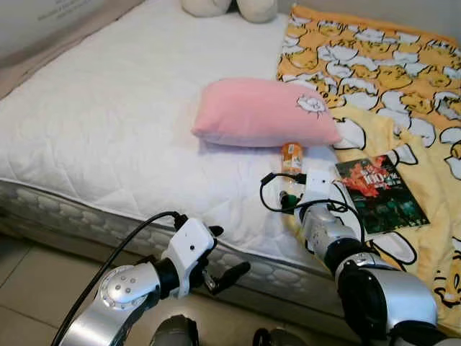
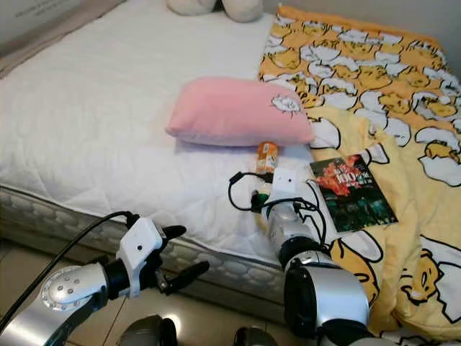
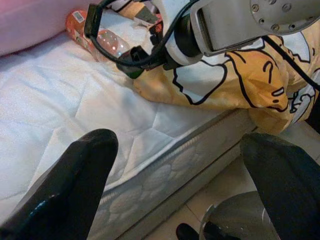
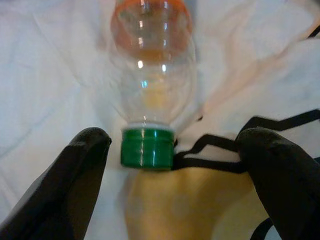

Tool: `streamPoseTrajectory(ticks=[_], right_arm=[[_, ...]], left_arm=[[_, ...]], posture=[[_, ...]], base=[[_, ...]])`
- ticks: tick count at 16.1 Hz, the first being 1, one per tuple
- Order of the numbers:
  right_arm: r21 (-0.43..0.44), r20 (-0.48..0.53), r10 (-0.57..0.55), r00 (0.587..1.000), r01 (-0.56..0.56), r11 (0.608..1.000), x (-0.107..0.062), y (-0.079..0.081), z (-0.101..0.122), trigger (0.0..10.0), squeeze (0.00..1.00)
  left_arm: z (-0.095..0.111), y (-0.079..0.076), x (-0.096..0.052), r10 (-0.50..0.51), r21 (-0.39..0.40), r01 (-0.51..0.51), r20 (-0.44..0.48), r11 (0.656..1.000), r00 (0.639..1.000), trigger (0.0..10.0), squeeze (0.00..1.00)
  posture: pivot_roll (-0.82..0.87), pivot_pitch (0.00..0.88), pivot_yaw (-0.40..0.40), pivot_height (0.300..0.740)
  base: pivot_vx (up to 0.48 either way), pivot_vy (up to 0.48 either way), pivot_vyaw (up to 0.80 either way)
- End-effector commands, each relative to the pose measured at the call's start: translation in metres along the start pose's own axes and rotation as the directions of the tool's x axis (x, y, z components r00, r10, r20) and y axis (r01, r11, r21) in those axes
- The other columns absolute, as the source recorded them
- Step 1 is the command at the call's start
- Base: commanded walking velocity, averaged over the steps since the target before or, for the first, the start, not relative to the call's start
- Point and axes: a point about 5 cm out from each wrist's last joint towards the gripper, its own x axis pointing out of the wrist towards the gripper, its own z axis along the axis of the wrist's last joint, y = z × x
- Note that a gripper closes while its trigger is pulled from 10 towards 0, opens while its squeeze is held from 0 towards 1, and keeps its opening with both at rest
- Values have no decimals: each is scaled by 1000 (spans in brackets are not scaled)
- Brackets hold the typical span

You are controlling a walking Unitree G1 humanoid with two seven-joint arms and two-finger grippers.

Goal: Clean up the room

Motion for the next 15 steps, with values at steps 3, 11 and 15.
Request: streamPoseTrajectory(ticks=[3,11,15], right_arm=[[-27,-52,1,999,-2,1000,-1,-3,-15,9647,0],[-115,45,37,998,-32,993,0,2,2,0,0],[-110,48,57,997,-51,993,-1,6,2,0,0]], left_arm=[[4,-2,-2,4,-4,-4,2,1000,1000,10000,0],[6,-2,5,4,-8,-4,12,1000,1000,10000,0],[7,-1,8,-2,-5,2,17,1000,1000,10000,0]], posture=[[270,187,-52,736],[243,165,-59,736],[235,155,-59,736]], base=[[0,0,0],[0,0,0],[0,0,0]])
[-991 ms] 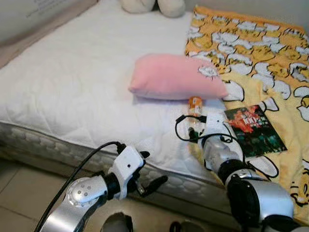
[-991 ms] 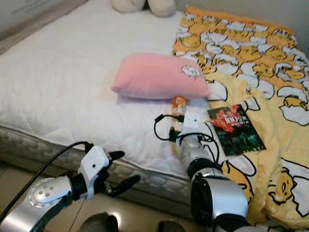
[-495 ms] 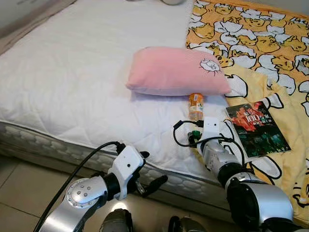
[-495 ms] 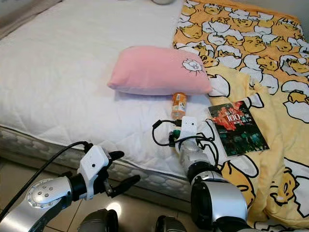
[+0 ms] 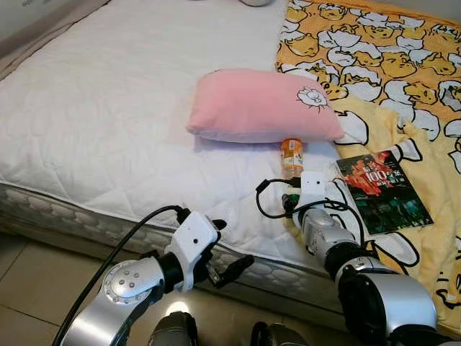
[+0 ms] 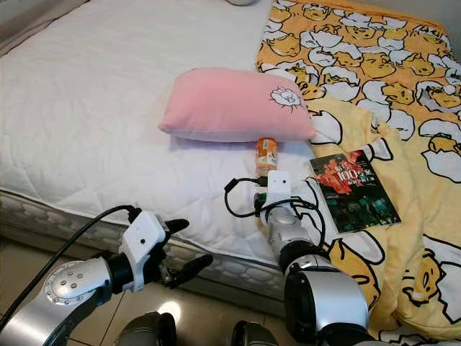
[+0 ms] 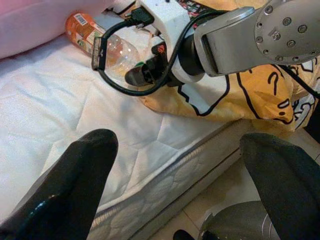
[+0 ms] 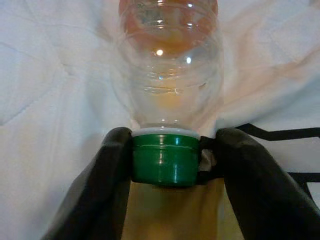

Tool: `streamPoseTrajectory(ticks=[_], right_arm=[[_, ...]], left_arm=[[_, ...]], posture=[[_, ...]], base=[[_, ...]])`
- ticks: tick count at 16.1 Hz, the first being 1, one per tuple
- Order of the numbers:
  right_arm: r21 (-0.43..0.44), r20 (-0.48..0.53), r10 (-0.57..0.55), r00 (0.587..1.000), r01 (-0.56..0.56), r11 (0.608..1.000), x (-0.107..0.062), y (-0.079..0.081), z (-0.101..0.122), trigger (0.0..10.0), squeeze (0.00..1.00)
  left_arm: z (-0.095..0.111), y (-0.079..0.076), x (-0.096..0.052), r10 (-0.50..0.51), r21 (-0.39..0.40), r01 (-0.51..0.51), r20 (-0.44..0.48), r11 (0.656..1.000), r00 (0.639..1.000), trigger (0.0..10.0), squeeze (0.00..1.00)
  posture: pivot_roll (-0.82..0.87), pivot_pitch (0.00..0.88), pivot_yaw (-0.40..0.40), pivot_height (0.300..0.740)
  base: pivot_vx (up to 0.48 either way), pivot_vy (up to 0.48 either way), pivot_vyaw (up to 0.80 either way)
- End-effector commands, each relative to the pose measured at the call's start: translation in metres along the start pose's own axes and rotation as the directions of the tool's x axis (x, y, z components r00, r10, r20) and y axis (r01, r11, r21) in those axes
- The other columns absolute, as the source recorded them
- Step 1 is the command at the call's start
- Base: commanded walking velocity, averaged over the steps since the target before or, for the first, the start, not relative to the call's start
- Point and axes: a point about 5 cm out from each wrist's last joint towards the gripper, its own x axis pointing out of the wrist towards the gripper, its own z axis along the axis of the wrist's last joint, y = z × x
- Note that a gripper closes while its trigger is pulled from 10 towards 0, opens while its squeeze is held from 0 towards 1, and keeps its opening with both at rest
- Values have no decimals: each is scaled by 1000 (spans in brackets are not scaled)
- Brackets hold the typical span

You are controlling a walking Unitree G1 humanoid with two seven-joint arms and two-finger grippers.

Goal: Clean up the room

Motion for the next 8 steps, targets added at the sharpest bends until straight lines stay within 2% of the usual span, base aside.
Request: streamPoseTrajectory(ticks=[1,4,8], right_arm=[[-1,17,18,1000,-18,1000,0,4,6,0,0],[17,14,34,999,-34,999,0,5,7,0,0],[-22,95,60,994,-58,998,0,13,24,0,0]], left_arm=[[-2,-2,3,-12,-7,12,-7,1000,1000,10000,0],[-1,2,6,-14,-4,14,-4,1000,1000,10000,0],[2,6,13,-18,7,18,8,1000,1000,10000,0]], posture=[[234,154,-60,736],[228,140,-61,736],[215,109,-68,736]], base=[[0,0,0],[0,0,0],[0,0,0]])
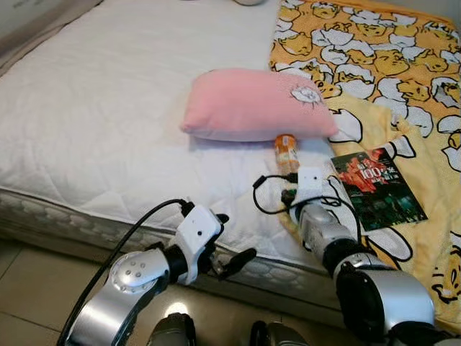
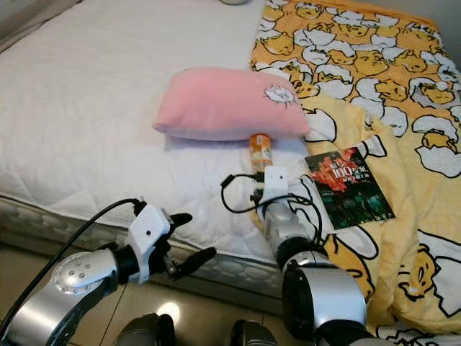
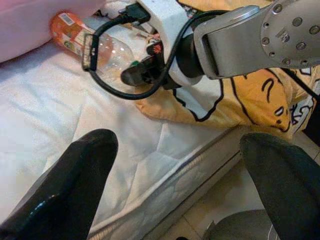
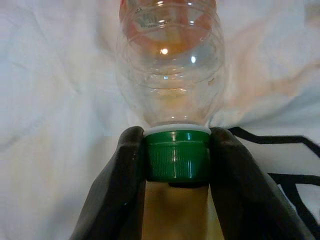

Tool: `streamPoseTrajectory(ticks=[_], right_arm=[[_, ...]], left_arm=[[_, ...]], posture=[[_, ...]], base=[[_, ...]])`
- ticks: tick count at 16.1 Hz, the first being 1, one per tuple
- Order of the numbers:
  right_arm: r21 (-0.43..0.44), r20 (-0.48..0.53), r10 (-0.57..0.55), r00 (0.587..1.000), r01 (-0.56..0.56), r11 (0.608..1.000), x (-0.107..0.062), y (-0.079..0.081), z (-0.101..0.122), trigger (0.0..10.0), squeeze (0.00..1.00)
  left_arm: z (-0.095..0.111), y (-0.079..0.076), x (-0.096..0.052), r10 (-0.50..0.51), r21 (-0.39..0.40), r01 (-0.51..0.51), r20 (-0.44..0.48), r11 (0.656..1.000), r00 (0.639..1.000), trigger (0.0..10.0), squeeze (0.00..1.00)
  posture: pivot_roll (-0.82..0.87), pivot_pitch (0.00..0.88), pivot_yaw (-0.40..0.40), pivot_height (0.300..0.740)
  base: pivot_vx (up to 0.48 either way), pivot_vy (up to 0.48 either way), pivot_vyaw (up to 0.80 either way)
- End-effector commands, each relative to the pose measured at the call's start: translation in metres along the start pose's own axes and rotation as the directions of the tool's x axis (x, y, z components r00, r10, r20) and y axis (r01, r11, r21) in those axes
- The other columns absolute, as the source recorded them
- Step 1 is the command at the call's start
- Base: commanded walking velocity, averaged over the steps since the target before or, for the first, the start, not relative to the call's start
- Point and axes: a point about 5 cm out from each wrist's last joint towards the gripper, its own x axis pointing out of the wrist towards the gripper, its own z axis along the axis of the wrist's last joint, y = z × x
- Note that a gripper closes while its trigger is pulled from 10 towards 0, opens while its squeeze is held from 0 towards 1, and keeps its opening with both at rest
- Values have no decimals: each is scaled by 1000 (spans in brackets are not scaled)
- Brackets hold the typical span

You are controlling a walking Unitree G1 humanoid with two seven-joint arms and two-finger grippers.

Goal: Clean up the room

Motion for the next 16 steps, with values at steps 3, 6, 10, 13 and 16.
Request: streamPoseTrajectory(ticks=[3,6,10,13,16], right_arm=[[4,139,46,989,-48,999,1,12,30,0,0],[-40,232,118,965,-112,993,-2,23,44,0,0],[-38,149,127,981,-123,992,-6,14,1,0,0],[-47,-22,79,997,-80,996,-10,0,-44,9255,306],[-28,-38,63,997,-64,998,-10,-5,-47,10000,1000]], left_arm=[[0,3,7,-18,15,18,5,1000,1000,10000,0],[0,8,15,-35,34,35,15,999,999,10000,0],[0,15,21,-41,49,39,26,998,999,10000,0],[1,13,27,-75,64,73,30,995,997,10000,0],[1,15,27,-80,68,78,32,995,996,10000,0]], posture=[[197,70,-71,736],[169,12,-74,736],[133,0,-65,736],[120,0,-49,736],[120,0,-42,736]], base=[[0,0,0],[0,0,0],[0,0,0],[0,0,0],[0,0,0]])
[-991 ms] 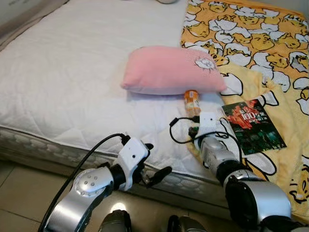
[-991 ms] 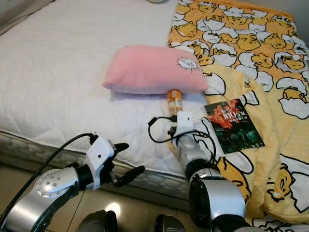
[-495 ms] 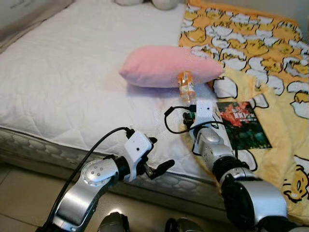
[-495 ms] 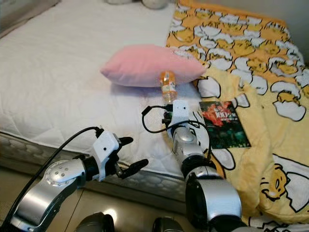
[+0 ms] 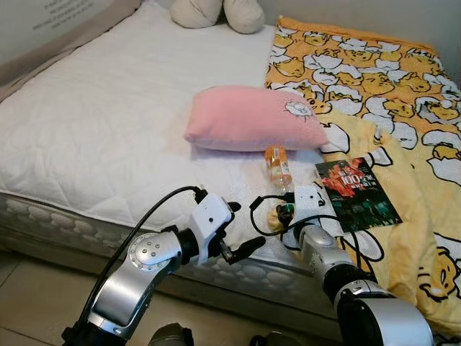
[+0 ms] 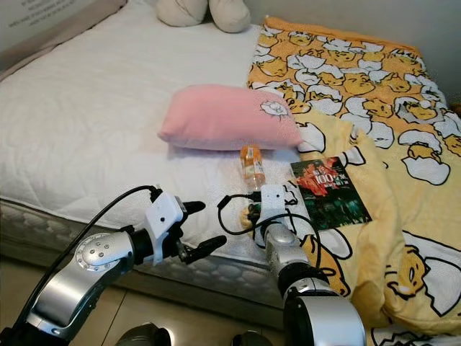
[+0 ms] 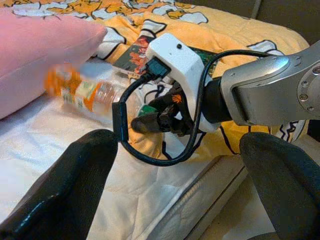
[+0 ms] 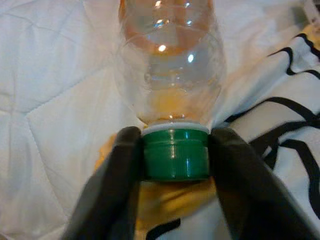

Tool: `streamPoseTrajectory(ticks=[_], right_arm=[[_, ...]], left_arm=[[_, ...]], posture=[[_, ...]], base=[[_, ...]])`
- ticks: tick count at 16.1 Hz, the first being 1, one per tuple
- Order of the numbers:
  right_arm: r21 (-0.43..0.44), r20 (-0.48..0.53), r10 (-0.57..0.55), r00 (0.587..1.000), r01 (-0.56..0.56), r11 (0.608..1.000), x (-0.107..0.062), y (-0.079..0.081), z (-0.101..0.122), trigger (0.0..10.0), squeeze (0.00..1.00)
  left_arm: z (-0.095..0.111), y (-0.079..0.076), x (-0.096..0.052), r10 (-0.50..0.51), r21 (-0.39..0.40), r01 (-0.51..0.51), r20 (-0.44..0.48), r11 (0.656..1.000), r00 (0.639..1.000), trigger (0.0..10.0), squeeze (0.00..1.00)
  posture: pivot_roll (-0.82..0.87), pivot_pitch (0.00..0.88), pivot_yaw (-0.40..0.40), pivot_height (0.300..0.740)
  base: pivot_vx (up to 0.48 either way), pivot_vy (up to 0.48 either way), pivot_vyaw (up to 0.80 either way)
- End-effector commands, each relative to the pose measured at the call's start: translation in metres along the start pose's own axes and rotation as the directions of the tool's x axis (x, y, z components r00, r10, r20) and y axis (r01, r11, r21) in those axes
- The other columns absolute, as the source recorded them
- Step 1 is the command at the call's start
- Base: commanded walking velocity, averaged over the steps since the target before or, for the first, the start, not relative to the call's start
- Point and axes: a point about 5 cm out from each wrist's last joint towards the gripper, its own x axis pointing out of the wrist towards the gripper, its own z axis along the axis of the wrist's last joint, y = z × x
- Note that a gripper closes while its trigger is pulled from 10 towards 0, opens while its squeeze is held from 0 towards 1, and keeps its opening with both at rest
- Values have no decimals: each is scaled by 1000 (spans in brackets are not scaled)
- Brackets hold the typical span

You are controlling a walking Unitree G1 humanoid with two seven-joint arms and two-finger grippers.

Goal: Clean up the room

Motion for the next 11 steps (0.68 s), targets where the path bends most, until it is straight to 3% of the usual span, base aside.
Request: streamPoseTrajectory(ticks=[1,7,8,9,11], right_arm=[[3,-14,-22,1000,22,1000,0,-4,-2,10000,1000],[-111,130,-25,991,39,993,4,4,34,10000,1000],[-93,114,-22,993,33,995,4,4,33,10000,0],[-42,71,-16,997,19,999,5,5,30,10000,0],[-33,56,-18,998,20,999,6,7,31,10000,0]], left_arm=[[-1,-1,1,-19,6,19,-5,1000,1000,10000,0],[-3,0,0,-6,-1,6,-3,1000,1000,10000,0],[-2,0,-1,-5,-1,5,-3,1000,1000,10000,0],[-2,0,-1,-4,-2,4,-3,1000,1000,10000,0],[-2,0,-1,-6,-3,6,-4,1000,1000,10000,0]], posture=[[126,0,-44,736],[141,0,-56,736],[143,0,-55,736],[142,0,-54,736],[138,0,-44,736]], base=[[0,0,0],[0,0,0],[0,0,0],[0,0,0],[0,0,0]])
